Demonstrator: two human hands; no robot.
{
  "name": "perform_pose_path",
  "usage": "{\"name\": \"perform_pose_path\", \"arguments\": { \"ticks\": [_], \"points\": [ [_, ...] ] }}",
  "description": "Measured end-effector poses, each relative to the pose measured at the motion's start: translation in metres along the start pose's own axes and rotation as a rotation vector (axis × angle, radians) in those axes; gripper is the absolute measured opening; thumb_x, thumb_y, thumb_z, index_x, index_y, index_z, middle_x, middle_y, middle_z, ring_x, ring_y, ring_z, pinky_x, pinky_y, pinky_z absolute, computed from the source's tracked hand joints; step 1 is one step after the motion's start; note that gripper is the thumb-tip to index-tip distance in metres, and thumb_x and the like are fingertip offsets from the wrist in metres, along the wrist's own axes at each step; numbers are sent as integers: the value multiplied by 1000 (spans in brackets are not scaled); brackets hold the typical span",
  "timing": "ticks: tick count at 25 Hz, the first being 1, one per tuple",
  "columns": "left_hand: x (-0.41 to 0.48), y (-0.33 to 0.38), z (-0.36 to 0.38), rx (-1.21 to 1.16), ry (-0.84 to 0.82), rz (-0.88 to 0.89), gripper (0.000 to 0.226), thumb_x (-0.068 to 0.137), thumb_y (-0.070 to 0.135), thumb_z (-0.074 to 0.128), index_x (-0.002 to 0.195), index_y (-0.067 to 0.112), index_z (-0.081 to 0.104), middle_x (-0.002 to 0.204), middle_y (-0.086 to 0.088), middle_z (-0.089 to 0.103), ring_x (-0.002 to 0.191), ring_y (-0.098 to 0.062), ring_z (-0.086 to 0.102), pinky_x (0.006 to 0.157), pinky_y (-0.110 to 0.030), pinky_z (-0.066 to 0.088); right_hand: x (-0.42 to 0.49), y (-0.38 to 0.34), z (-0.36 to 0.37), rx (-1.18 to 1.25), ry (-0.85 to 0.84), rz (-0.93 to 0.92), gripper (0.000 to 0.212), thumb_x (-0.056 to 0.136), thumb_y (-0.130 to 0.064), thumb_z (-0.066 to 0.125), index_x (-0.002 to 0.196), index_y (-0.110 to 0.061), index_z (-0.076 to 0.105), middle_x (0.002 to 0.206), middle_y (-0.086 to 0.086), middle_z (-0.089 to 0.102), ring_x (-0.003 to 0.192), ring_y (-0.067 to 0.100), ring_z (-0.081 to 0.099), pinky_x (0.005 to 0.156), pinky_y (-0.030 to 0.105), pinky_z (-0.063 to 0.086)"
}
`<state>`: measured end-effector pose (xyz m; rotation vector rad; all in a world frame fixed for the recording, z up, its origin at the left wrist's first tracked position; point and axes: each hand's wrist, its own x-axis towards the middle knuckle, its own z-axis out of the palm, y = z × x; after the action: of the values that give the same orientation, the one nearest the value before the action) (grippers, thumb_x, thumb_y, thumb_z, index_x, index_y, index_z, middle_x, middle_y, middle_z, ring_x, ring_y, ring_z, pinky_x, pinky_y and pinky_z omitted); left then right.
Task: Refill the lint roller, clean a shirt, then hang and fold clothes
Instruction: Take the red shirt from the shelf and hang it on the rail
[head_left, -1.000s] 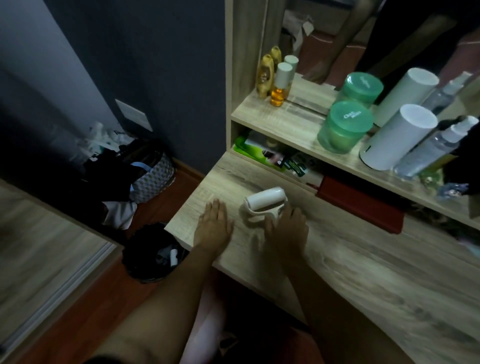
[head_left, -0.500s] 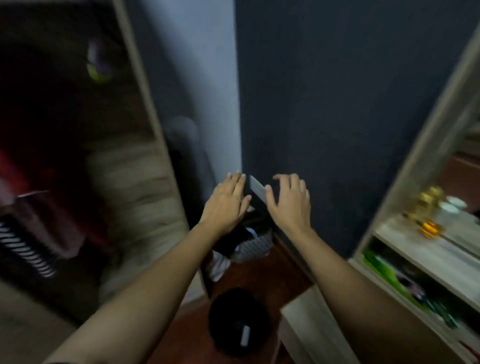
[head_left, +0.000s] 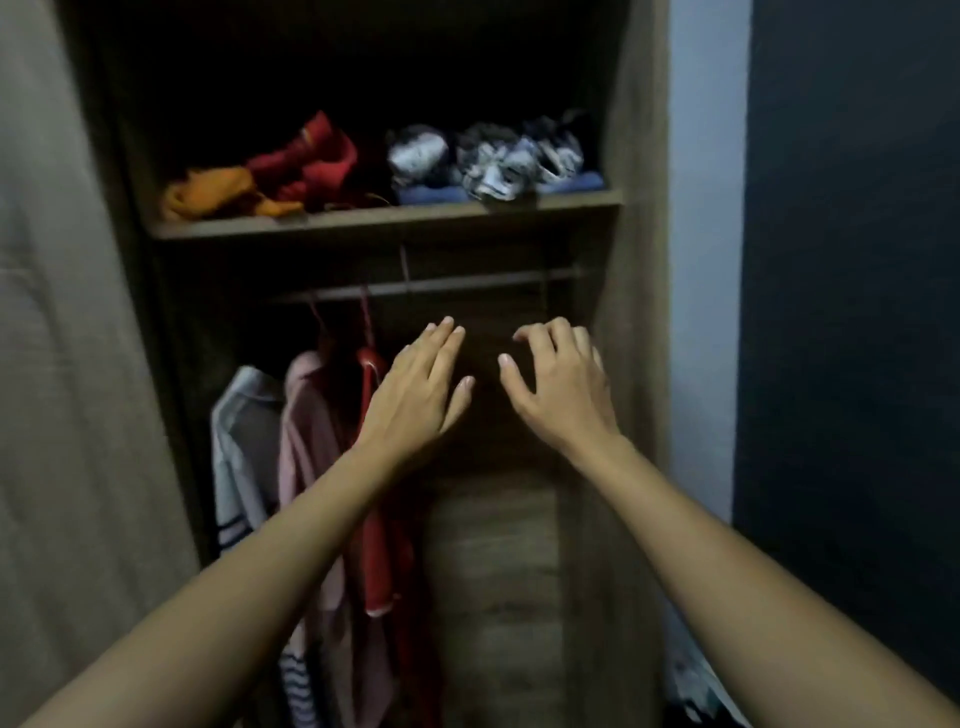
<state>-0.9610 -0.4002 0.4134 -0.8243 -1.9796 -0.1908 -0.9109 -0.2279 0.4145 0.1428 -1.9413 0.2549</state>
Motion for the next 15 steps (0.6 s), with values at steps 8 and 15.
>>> {"name": "perform_pose_path", "arguments": {
  "ticks": [8, 15],
  "points": [
    [69, -166, -41, 291, 345, 66, 60, 92, 38, 41, 140, 5, 29, 145, -21, 40, 136, -29, 31, 108, -49, 32, 156, -66, 69, 11, 103, -187, 57, 83, -52, 51, 125, -13, 48, 116, 14, 50, 106, 32, 49, 88, 42, 43],
    [101, -248, -73, 213, 250, -234, 95, 81, 68, 28, 149, 7, 8, 158, -14, 7, 146, -27, 4, 118, -45, 9, 265, -119, 85, 96, -55, -411, 86, 74, -63, 59, 145, -35, 19, 149, 16, 19, 134, 36, 26, 107, 50, 30]
  ]
}}
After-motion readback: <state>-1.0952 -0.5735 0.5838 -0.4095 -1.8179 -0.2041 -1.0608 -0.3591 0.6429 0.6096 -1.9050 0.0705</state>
